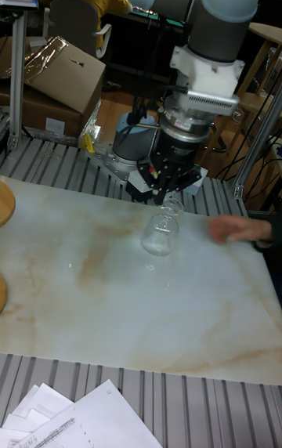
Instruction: Put the glass cup onto the shelf
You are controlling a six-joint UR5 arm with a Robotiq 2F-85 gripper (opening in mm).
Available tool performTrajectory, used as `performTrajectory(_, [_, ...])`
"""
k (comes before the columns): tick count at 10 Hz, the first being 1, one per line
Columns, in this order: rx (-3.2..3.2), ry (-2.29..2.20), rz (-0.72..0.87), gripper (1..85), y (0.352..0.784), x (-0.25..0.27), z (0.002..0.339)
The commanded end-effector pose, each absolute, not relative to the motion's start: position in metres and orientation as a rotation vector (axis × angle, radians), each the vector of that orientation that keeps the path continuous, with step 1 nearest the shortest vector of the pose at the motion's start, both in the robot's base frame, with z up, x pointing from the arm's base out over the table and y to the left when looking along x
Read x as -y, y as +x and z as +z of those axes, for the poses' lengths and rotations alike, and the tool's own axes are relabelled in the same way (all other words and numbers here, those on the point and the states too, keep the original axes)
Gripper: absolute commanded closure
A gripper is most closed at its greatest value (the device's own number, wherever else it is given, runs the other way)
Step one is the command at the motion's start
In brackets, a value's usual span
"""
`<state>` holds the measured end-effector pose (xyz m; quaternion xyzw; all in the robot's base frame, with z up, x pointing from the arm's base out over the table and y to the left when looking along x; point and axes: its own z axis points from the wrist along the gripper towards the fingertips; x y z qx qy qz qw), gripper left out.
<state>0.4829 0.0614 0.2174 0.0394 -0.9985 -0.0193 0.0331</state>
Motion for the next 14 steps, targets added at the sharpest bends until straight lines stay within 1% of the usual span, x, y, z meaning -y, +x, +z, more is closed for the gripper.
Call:
performTrajectory(1, [3.084, 0.14, -0.178, 83.7, 0.468, -0.105, 0.23])
performTrajectory(2, [3.101, 0.156, -0.154, 83.7, 0.467, -0.11, 0.224])
performTrajectory(3, [3.116, 0.193, -0.073, 83.7, 0.468, -0.103, 0.217])
performTrajectory(5, [3.14, 0.267, -0.046, 83.7, 0.475, -0.1, 0.217])
performTrajectory(6, [3.159, 0.346, 0.057, 83.7, 0.484, -0.084, 0.217])
performTrajectory(7, [3.153, 0.405, 0.1, 83.7, 0.485, -0.077, 0.217])
performTrajectory(9, [3.13, 0.53, 0.118, 83.7, 0.485, -0.075, 0.217])
performTrajectory(11, [3.086, 0.663, 0.075, 83.7, 0.524, -0.053, 0.224])
performTrajectory(12, [3.108, 0.695, 0.16, 83.7, 0.541, -0.05, 0.22])
performTrajectory(14, [3.117, 0.721, 0.131, 83.7, 0.548, -0.059, 0.216])
